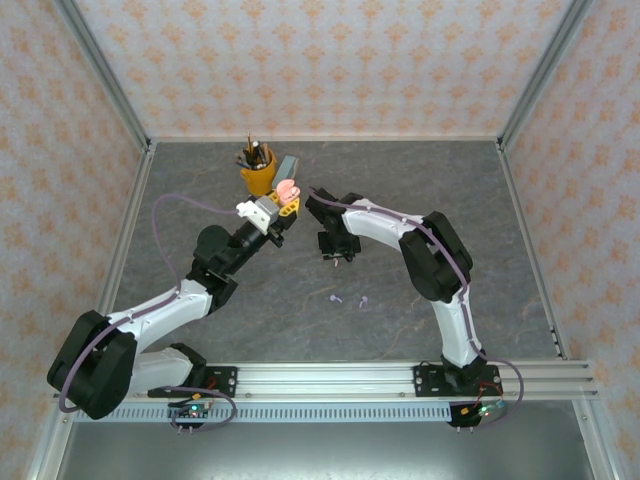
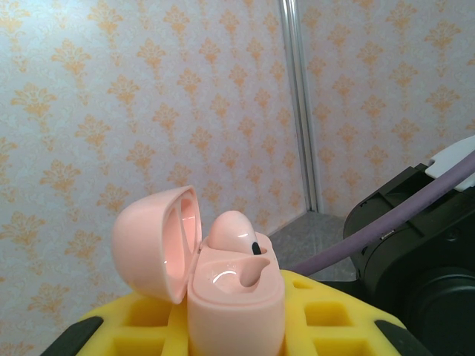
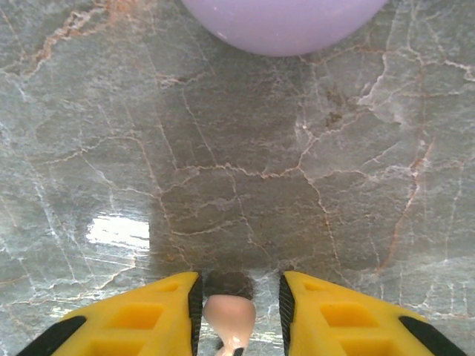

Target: Insert the wireless bluetooth earbuds into the charging case

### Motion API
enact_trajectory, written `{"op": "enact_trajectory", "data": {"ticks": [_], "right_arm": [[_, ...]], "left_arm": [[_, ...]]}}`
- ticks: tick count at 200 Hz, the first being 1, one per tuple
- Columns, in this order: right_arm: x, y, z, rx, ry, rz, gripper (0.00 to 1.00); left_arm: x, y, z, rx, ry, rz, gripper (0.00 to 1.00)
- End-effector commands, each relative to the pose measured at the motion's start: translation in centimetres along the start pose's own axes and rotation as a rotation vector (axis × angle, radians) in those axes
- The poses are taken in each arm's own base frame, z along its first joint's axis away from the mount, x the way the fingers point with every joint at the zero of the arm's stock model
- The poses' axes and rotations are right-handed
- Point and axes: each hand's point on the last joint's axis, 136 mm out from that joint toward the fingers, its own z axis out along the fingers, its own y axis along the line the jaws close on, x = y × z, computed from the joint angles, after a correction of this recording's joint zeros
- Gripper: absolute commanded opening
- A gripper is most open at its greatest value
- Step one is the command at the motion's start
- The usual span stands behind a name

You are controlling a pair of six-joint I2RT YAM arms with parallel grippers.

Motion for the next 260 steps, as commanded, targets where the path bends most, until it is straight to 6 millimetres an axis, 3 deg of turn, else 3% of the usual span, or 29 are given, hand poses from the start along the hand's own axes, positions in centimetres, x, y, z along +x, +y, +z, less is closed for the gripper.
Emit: {"op": "enact_trajectory", "data": {"ticks": [1,101,165,204,227,260], "right_arm": [[1.0,-0.4,0.6,0.045,0.037,0.016,0.33],[1.6,-0.3,0.4,0.078,0.050,-0.027,0.23],[1.2,0.2,-0.7,0.035,0.018,-0.221,0.18],[1.4,-0.3,-0.7,0.076,0.051,-0.252,0.31],[1.1,-0.2,-1.2,0.071,0.032,-0.172,0.41],[0.6,0.1,-2.1,0.054,-0.007,-0.032,0.43]], "left_arm": [[-1.1,0.7,-0.5,-0.029,-0.043,0.008,0.00],[-1.2,0.7,-0.5,-0.029,-0.048,0.010,0.00],[-1.1,0.7,-0.6,-0.026,-0.043,0.004,0.00],[-1.1,0.6,-0.5,-0.026,-0.044,0.001,0.00],[-1.0,0.6,-0.5,-0.025,-0.044,-0.002,0.00],[-0.9,0.6,-0.4,-0.024,-0.044,-0.003,0.00]]}}
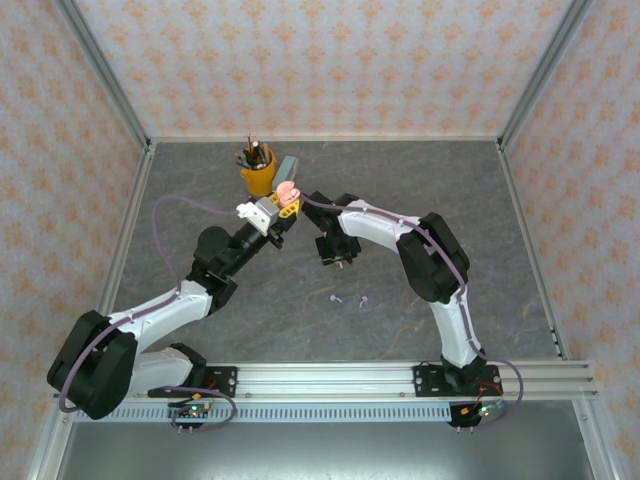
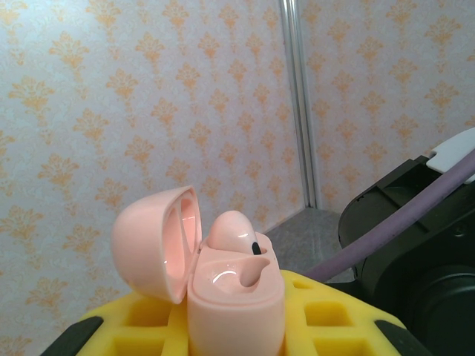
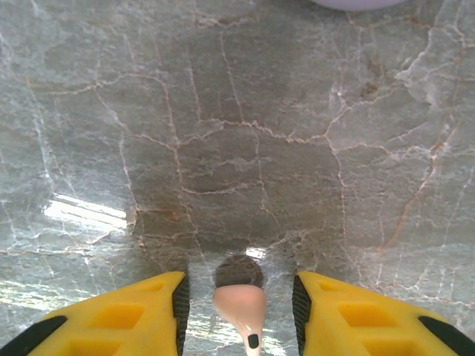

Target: Insert the wireless bluetooth earbuds into the charging case

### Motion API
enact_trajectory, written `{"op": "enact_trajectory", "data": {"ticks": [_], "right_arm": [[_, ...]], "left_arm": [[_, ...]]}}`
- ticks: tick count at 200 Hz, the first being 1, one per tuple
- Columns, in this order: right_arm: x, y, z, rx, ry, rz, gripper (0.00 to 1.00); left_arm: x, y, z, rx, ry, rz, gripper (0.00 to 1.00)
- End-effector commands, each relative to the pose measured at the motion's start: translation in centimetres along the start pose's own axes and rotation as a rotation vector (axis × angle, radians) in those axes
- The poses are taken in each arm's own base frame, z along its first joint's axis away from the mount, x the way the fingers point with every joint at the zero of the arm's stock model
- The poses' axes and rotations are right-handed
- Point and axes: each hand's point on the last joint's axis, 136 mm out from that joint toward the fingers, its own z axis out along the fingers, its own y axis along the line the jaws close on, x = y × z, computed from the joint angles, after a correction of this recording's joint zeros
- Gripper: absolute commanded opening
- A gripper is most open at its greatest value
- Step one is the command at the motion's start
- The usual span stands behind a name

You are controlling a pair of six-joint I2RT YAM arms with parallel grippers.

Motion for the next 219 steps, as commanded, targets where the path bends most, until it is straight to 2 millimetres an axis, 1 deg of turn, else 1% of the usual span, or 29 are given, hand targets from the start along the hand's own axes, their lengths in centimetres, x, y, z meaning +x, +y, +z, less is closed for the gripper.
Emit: {"op": "enact_trajectory", "data": {"ticks": [1,28,75,132,178,219], "right_arm": [[-0.4,-0.1,-1.8,0.009,-0.035,0.110,0.44],[-0.4,-0.1,-1.7,0.010,-0.036,0.161,0.44],[0.0,-0.1,-1.0,0.010,-0.017,0.131,0.42],[0.5,-0.4,-0.5,0.022,0.003,0.108,0.35],[1.0,-0.4,-0.6,0.016,0.011,0.095,0.35],[1.3,-0.6,-0.6,0.014,0.016,0.088,0.29]], "left_arm": [[-1.4,0.7,-0.3,-0.025,-0.055,0.003,0.00],[-1.3,0.7,-0.3,-0.025,-0.051,0.004,0.00],[-1.3,0.7,-0.3,-0.025,-0.053,0.003,0.00],[-1.2,0.7,-0.2,-0.022,-0.050,0.001,0.00],[-1.2,0.7,-0.2,-0.022,-0.048,0.000,0.00],[-1.2,0.7,-0.1,-0.024,-0.048,0.000,0.00]]}}
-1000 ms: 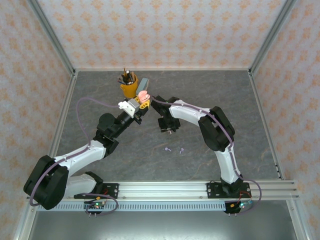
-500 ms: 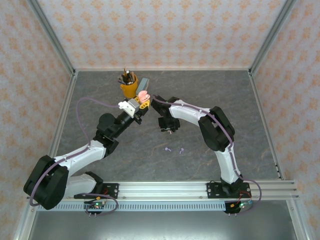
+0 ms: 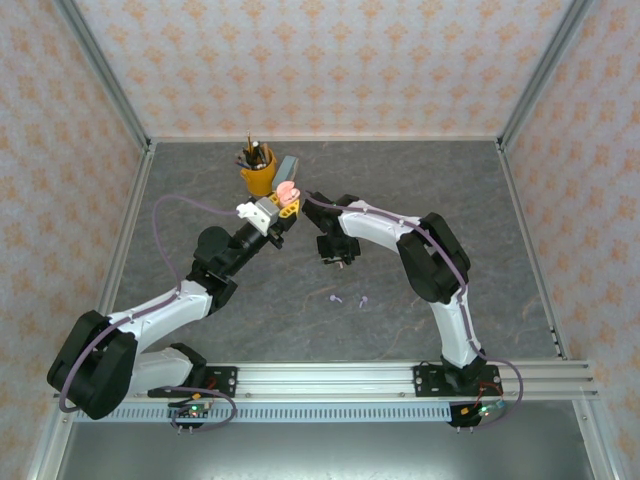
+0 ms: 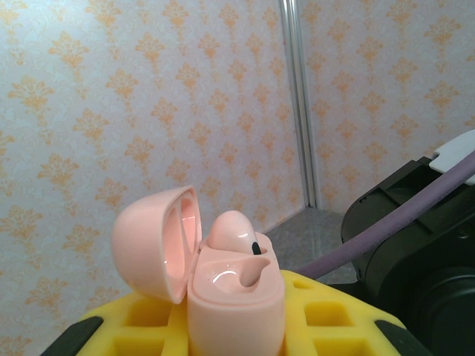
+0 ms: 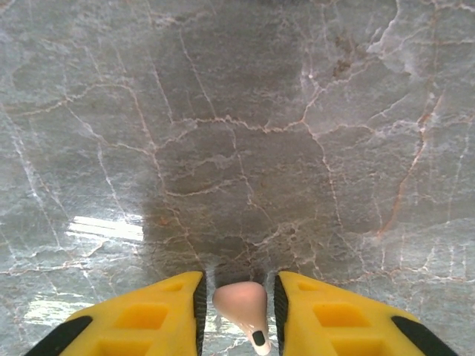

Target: Insert the wireless bluetooth earbuds into the charging case

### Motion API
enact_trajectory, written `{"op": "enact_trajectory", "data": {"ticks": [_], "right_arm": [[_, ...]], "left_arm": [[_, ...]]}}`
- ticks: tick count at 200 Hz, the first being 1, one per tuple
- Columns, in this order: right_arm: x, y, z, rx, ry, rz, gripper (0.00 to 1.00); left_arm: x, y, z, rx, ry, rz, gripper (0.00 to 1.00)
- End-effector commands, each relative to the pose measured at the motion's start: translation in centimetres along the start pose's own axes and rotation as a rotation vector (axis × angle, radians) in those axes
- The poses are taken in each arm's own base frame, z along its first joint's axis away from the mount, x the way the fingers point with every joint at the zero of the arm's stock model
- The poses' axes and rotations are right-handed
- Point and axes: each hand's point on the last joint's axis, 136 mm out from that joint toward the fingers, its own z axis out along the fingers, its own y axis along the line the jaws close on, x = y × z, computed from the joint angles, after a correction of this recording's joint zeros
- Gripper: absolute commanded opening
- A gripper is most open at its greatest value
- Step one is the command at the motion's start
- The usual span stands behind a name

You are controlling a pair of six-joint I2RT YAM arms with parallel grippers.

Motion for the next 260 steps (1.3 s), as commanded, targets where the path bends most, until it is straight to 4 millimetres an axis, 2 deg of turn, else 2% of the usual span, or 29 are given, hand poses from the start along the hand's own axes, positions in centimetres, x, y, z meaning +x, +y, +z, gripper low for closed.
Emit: {"op": "enact_trajectory", "data": {"ticks": [1,87,128,169,213,236,260], "right_arm": [[1.0,-0.7,-0.7,0.021,0.011,-0.021,0.29],[0.9,-0.9,-0.3,0.016,0.003,-0.019,0.17],[0.1,-1.0,-1.7,-0.033,-0.077,0.006,0.17],[-0.7,-1.3,-3.9,-0.091,-0.175,0.040,0.16],[-2.1,-1.9,-8.0,-0.164,-0.320,0.078,0.15],[-2.9,-2.3,-11.5,-0.205,-0.429,0.093,0.15],[-3.5,-3.0,-16.0,-0.252,-0.552,0.101,0.15]], "left_arm": [[-1.2,0.7,-0.1,-0.025,-0.047,0.000,0.00],[-1.4,0.7,-0.1,-0.019,-0.047,0.000,0.00],[-1.5,0.6,0.0,-0.016,-0.046,0.004,0.00],[-1.5,0.6,0.2,-0.011,-0.047,0.003,0.00],[-1.5,0.5,0.6,-0.002,-0.044,-0.002,0.00],[-1.6,0.5,0.7,0.001,-0.049,-0.006,0.00],[-1.8,0.4,1.0,0.009,-0.058,-0.008,0.00]]}}
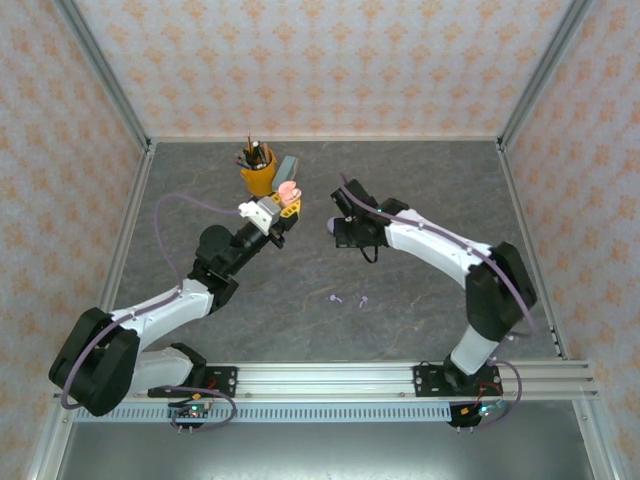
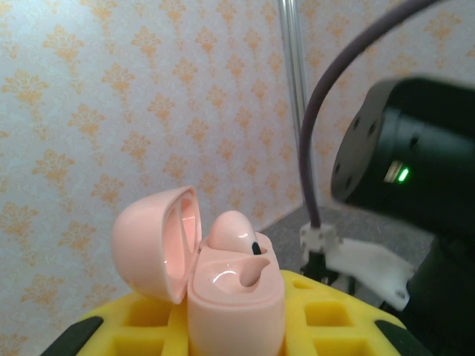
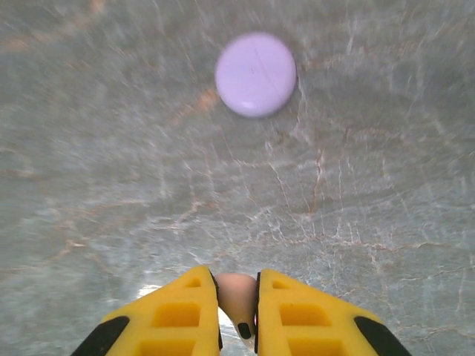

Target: Insert the wireless bluetooth earbuds into the charging case

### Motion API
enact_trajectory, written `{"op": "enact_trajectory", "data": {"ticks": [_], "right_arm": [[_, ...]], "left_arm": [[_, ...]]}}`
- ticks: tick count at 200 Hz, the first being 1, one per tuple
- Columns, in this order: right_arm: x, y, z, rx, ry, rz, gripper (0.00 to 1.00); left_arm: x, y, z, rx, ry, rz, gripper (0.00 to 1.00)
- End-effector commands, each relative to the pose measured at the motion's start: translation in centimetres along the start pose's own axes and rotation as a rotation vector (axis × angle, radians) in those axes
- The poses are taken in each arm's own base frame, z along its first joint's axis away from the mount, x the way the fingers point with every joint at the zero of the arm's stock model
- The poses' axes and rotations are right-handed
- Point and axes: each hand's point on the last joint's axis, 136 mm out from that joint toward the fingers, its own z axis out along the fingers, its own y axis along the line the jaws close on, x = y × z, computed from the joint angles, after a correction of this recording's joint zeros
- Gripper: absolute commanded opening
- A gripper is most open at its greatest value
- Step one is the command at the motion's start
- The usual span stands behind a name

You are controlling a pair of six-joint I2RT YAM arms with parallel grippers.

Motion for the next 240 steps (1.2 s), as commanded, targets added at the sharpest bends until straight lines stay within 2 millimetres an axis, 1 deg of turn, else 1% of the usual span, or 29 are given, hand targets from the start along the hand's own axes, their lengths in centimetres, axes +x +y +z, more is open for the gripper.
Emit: {"op": "enact_trajectory", "data": {"ticks": [1,21,41,60,76,98,119,148,190,207,240], "right_arm": [[-3.4,0.3,-4.1,-0.041,-0.173,0.017,0.15],[-5.2,0.7,-7.7,-0.087,-0.278,0.013,0.15],[-6.9,1.2,-11.9,-0.140,-0.388,0.003,0.15],[-8.1,1.8,-15.6,-0.195,-0.478,-0.014,0.15],[-8.9,2.4,-18.3,-0.242,-0.535,-0.031,0.16],[-9.7,3.7,-21.3,-0.327,-0.589,-0.053,0.16],[-10.0,5.2,-23.2,-0.420,-0.620,-0.071,0.16],[-10.2,7.4,-24.7,-0.552,-0.639,-0.100,0.16],[-9.9,9.5,-25.3,-0.672,-0.657,-0.162,0.17],[-9.7,10.2,-25.2,-0.699,-0.655,-0.180,0.16],[-9.4,11.4,-24.1,-0.724,-0.627,-0.208,0.17]], "left_arm": [[-2.3,0.5,0.6,0.005,-0.069,-0.004,0.00],[-2.3,0.3,0.8,0.015,-0.071,-0.007,0.00],[-2.1,0.2,1.1,0.026,-0.070,-0.010,0.00],[-2.0,0.0,1.4,0.037,-0.070,-0.014,0.00],[-2.0,-0.1,1.8,0.049,-0.072,-0.018,0.00],[-2.2,-0.6,2.4,0.077,-0.079,-0.021,0.00],[-2.5,-1.2,3.0,0.108,-0.087,-0.018,0.00],[-3.0,-2.2,3.8,0.149,-0.097,-0.012,0.00],[-3.9,-2.9,4.6,0.177,-0.115,-0.006,0.00],[-4.1,-3.1,4.8,0.185,-0.121,-0.006,0.00],[-4.4,-3.6,5.1,0.198,-0.127,-0.013,0.00]]}}
